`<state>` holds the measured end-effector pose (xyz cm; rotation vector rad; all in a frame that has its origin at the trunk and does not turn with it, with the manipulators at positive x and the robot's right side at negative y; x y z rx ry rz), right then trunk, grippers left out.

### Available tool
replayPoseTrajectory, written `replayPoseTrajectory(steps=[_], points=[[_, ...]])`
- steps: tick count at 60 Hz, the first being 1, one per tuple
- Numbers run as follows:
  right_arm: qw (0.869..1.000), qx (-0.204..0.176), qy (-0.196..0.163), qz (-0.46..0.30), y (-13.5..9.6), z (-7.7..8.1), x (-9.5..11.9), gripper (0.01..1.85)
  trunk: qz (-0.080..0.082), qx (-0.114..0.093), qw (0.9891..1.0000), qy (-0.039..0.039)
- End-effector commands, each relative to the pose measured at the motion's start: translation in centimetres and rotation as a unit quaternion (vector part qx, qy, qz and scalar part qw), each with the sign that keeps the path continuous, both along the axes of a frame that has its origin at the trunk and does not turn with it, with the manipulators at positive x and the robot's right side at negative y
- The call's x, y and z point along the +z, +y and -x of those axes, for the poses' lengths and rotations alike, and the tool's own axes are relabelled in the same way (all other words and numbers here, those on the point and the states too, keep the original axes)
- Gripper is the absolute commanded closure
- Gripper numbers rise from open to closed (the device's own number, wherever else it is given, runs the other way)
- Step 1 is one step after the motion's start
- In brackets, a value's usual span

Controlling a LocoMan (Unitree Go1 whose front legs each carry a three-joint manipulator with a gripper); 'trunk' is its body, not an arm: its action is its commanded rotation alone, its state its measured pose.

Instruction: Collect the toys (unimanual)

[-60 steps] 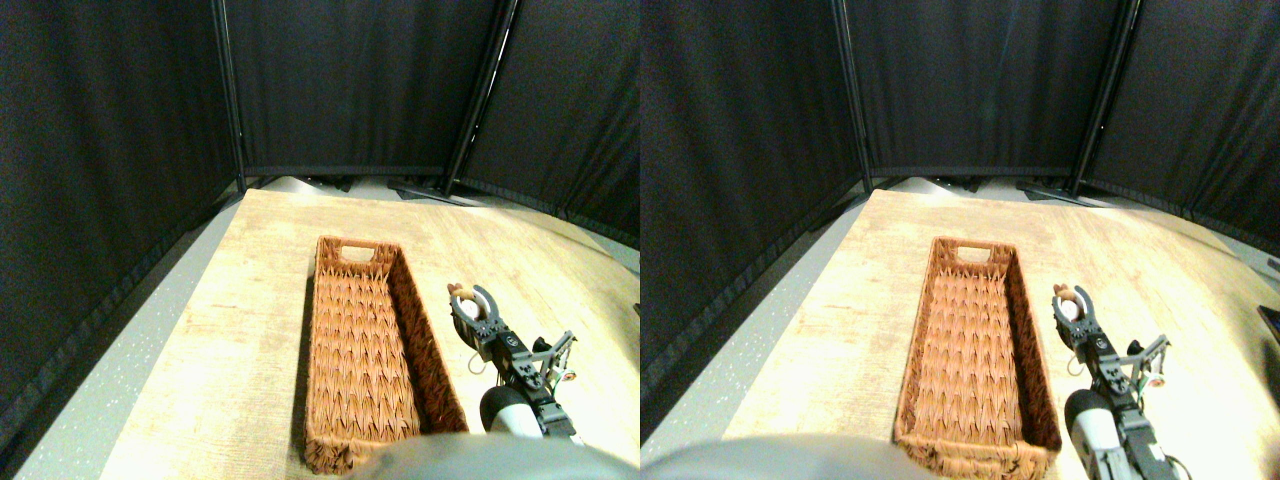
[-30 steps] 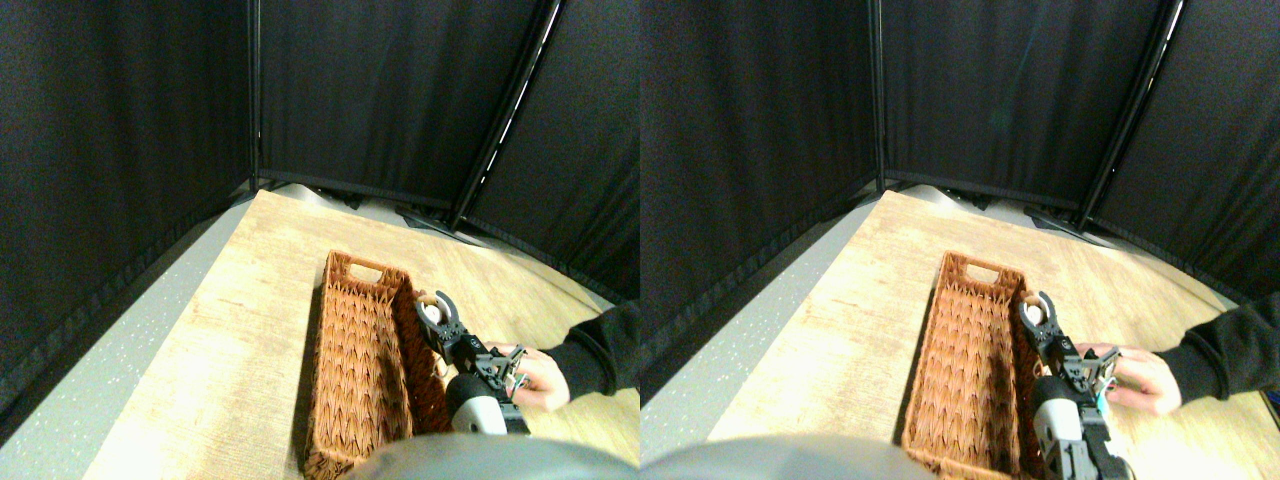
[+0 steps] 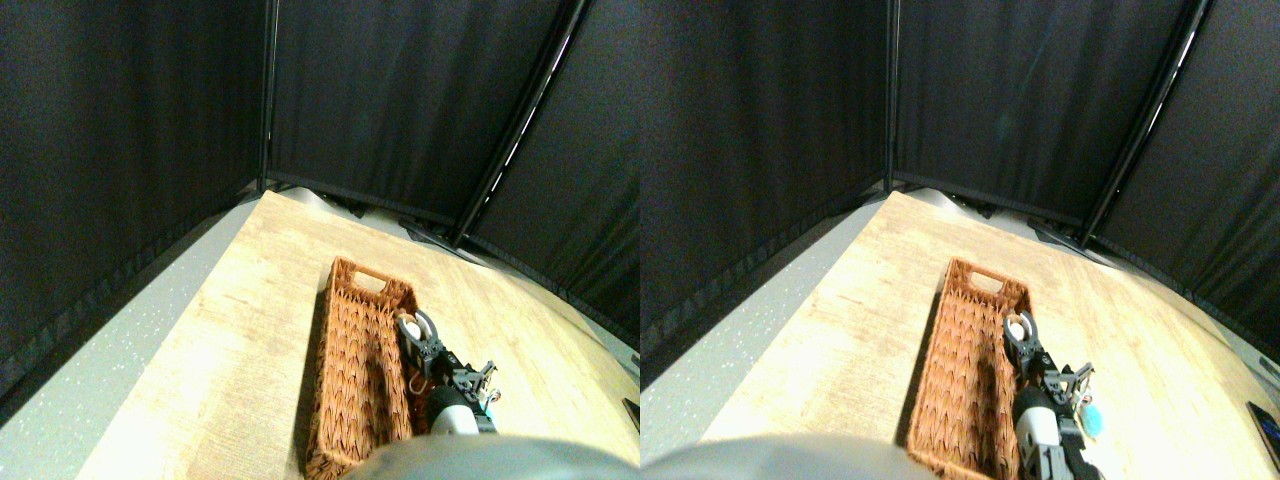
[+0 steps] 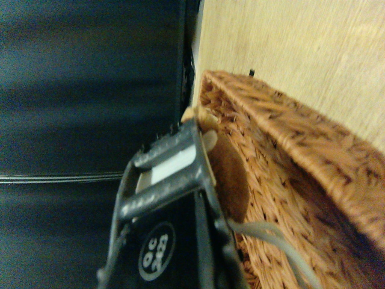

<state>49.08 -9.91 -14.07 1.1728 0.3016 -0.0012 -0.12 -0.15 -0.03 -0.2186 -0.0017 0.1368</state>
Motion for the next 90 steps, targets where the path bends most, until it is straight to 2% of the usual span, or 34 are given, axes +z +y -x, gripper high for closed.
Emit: replayPoseTrajectory(steps=[1,5,7,10,17,20,25,33,36,41,44,49,54,56,62,67,74,80,84,90], points=[[1.0,0.02,0.007,0.014,-0.3,-0.4,0.6,1.02,0.003,0.003,1.0,0.0071],[0.999,0.027,0.006,0.032,-0.5,-0.4,0.7,0.63,0.001,0.0,1.0,0.0076],[0.999,0.019,-0.001,0.049,-0.6,-0.2,1.0,0.53,0.0,-0.001,1.0,0.0084],[0.998,0.016,-0.007,0.062,-0.7,-0.1,1.1,0.49,-0.002,-0.002,1.0,0.009],[0.998,0.015,-0.017,0.063,-1.2,-0.2,1.3,0.55,-0.009,-0.006,0.9999,0.0092],[0.997,0.008,-0.032,0.074,-1.6,-0.2,1.5,0.56,-0.013,-0.009,0.9998,0.0101],[0.997,-0.006,-0.047,0.064,-2.4,-0.2,2.0,0.72,-0.02,-0.014,0.9996,0.0105],[0.993,-0.034,-0.085,0.069,-4.9,-0.6,3.1,0.91,-0.033,-0.024,0.9991,0.011],[0.991,-0.064,-0.092,0.068,-6.0,-0.8,3.6,0.96,-0.037,-0.029,0.9988,0.0107],[0.987,-0.09,-0.111,0.08,-8.0,-0.9,4.2,1.01,-0.044,-0.037,0.9983,0.0107],[0.986,-0.092,-0.115,0.078,-8.8,-1.0,4.3,1.04,-0.047,-0.041,0.998,0.0113],[0.982,-0.114,-0.125,0.08,-10.9,-1.0,4.3,1.14,-0.052,-0.046,0.9975,0.0117],[0.98,-0.134,-0.123,0.077,-12.1,-0.7,4.2,1.2,-0.057,-0.05,0.997,0.0135],[0.977,-0.154,-0.127,0.079,-13.0,-0.5,4.0,1.2,-0.06,-0.052,0.9968,0.0139],[0.972,-0.179,-0.125,0.082,-14.6,0.0,3.6,1.14,-0.064,-0.056,0.9963,0.0162],[0.972,-0.187,-0.118,0.079,-15.7,0.4,2.7,1.04,-0.065,-0.056,0.9962,0.0159],[0.975,-0.189,-0.101,0.057,-16.9,1.0,0.9,1.0,-0.068,-0.056,0.9959,0.0189],[0.976,-0.195,-0.087,0.032,-17.3,1.5,-0.6,1.04,-0.068,-0.054,0.996,0.019],[0.975,-0.212,-0.07,-0.006,-17.3,1.9,-2.0,1.04,-0.069,-0.053,0.996,0.0212],[0.974,-0.217,-0.061,-0.017,-17.2,2.2,-3.4,1.02,-0.07,-0.051,0.996,0.0218]])
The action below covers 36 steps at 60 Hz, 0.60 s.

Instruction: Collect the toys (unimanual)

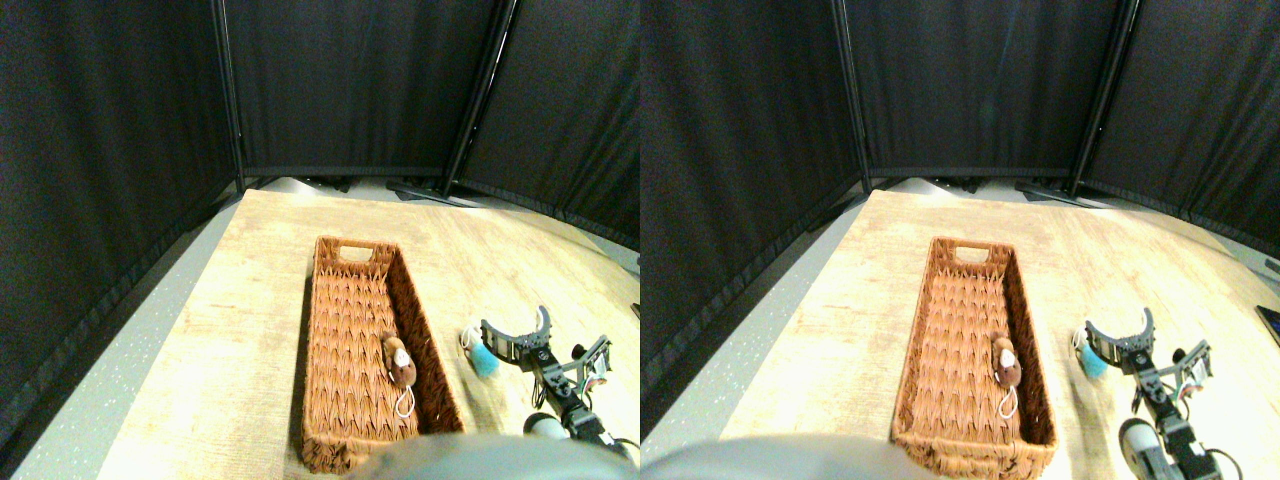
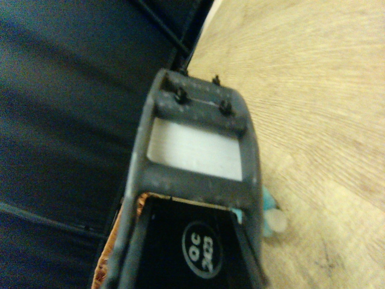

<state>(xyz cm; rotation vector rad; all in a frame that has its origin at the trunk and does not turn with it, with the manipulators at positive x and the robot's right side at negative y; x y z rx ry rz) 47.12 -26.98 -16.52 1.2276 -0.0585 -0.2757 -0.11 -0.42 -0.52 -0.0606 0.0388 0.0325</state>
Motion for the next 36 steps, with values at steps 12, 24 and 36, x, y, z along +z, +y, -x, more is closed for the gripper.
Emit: replayPoseTrajectory(steps=[12,24,36], points=[[0.999,-0.007,0.017,-0.029,0.2,0.2,-2.7,1.13,0.011,0.005,0.9999,0.0031],[0.996,-0.022,0.054,-0.06,0.5,-0.2,-4.1,1.06,0.014,0.007,0.9999,0.0028],[0.995,-0.037,0.064,-0.063,0.2,-1.0,-5.2,1.15,0.015,0.008,0.9998,0.0031]])
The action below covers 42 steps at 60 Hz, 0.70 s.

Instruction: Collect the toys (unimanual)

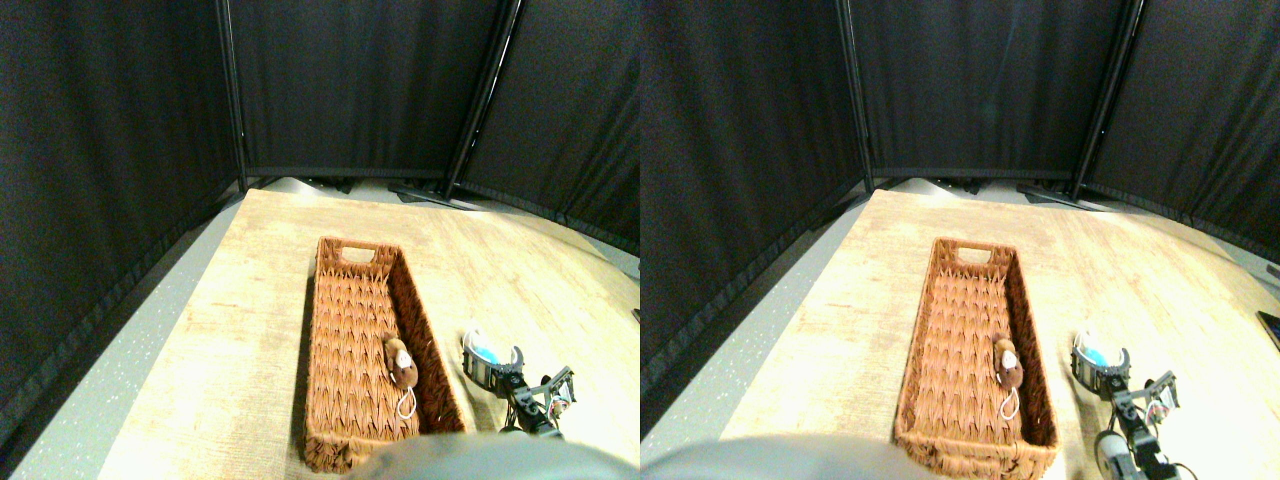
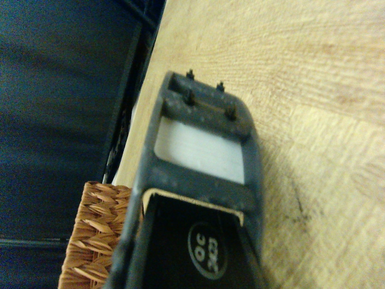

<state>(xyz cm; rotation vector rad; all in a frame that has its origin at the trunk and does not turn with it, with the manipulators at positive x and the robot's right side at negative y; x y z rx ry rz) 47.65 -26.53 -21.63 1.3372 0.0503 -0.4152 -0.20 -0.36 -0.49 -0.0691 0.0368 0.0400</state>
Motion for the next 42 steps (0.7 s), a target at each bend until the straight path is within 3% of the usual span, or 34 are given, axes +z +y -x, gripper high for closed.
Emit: replayPoseTrajectory(steps=[1,25,31,32,36,42], points=[[1.0,-0.013,-0.005,0.005,-0.3,-0.5,-0.2,1.17,0.011,0.004,0.9999,0.0041],[0.999,-0.04,-0.001,0.012,-0.8,-1.3,-0.6,1.36,0.01,0.003,0.9999,0.0066],[0.998,-0.049,-0.001,0.032,-0.7,-1.2,-0.3,1.67,0.01,0.003,0.9999,0.0057],[0.997,-0.064,-0.003,0.039,-0.7,-1.2,-0.2,1.8,0.01,0.003,0.9999,0.0057],[0.995,-0.093,0.001,0.043,-0.5,-1.1,0.1,1.8,0.009,0.003,0.9999,0.0058],[0.995,-0.081,0.004,0.054,-0.4,-1.1,0.6,1.8,0.008,0.003,0.9999,0.0055]])
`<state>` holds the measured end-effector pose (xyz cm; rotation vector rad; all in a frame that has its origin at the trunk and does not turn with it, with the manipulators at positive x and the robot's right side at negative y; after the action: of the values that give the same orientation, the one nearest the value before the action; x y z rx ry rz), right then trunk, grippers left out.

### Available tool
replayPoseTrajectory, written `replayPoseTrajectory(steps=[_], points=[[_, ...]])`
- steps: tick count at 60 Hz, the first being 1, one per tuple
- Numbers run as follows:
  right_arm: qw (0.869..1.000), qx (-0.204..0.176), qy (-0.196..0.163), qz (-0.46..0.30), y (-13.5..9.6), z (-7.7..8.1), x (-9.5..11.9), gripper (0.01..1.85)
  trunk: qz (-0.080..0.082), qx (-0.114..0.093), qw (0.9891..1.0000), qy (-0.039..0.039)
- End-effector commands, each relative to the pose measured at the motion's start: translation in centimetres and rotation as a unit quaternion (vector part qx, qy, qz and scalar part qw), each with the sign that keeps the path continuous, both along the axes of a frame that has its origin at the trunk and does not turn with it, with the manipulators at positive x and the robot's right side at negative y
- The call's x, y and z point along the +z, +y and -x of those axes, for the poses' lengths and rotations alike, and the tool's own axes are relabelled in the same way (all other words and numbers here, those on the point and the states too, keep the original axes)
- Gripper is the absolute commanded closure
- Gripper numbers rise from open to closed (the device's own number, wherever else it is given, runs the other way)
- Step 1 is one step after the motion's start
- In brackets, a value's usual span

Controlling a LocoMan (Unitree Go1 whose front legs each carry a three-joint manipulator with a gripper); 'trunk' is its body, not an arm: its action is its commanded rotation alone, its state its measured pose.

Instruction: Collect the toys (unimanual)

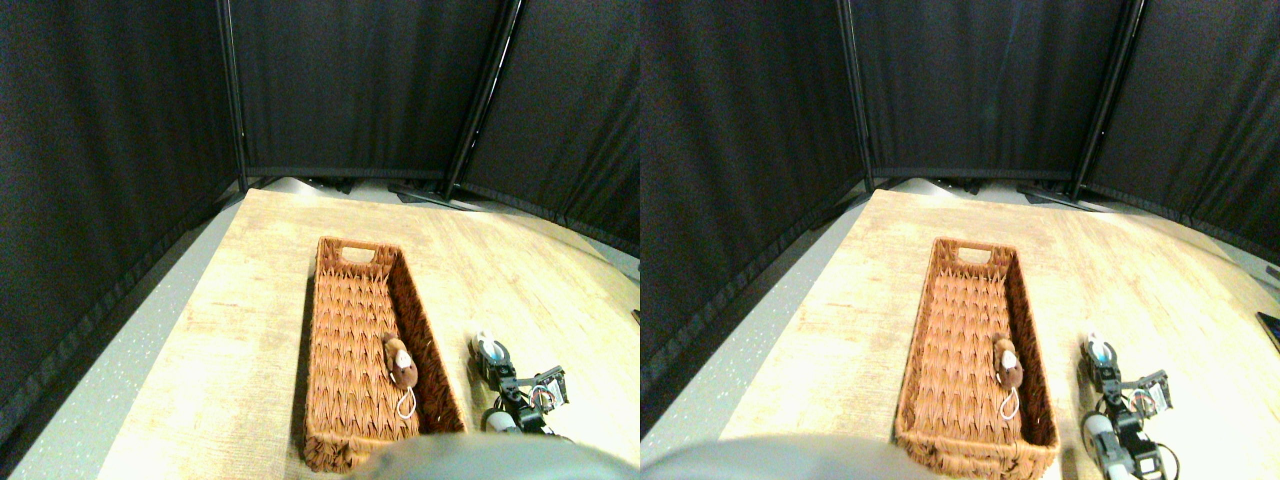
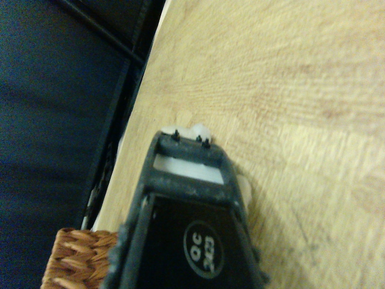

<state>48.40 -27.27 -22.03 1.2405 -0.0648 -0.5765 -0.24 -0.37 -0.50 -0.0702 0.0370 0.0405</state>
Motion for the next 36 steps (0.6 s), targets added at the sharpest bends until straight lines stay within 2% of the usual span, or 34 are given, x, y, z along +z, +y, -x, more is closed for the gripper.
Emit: replayPoseTrajectory(steps=[1,4,6,12,14,17,24,26,28,31,36], points=[[1.0,0.007,-0.009,0.004,0.3,-0.3,1.0,1.8,0.008,0.003,1.0,0.0054],[1.0,0.011,-0.023,0.002,0.4,-0.3,1.4,1.8,0.008,0.002,1.0,0.0048],[0.999,0.031,-0.034,0.008,0.5,-0.3,1.7,1.8,0.007,0.002,1.0,0.0049],[0.998,0.036,-0.038,0.019,0.6,-0.4,2.5,1.8,0.007,0.002,1.0,0.0049],[0.997,0.05,-0.057,0.013,0.9,-0.6,3.4,1.8,0.008,0.002,1.0,0.0037],[0.996,0.061,-0.062,0.016,1.1,-0.8,3.8,1.8,0.009,0.002,1.0,0.0024],[0.992,0.091,-0.068,0.048,2.3,-1.0,5.9,1.8,0.012,0.002,0.9999,-0.0008],[0.988,0.112,-0.077,0.068,3.1,-1.1,7.0,1.8,0.013,0.002,0.9999,-0.002],[0.988,0.116,-0.078,0.07,3.2,-1.2,7.2,1.8,0.014,0.003,0.9999,-0.0028],[0.983,0.143,-0.084,0.076,4.1,-1.4,8.3,1.8,0.015,0.005,0.9999,-0.0037],[0.981,0.155,-0.087,0.08,5.3,-1.8,9.3,1.8,0.02,0.009,0.9997,-0.0063]])
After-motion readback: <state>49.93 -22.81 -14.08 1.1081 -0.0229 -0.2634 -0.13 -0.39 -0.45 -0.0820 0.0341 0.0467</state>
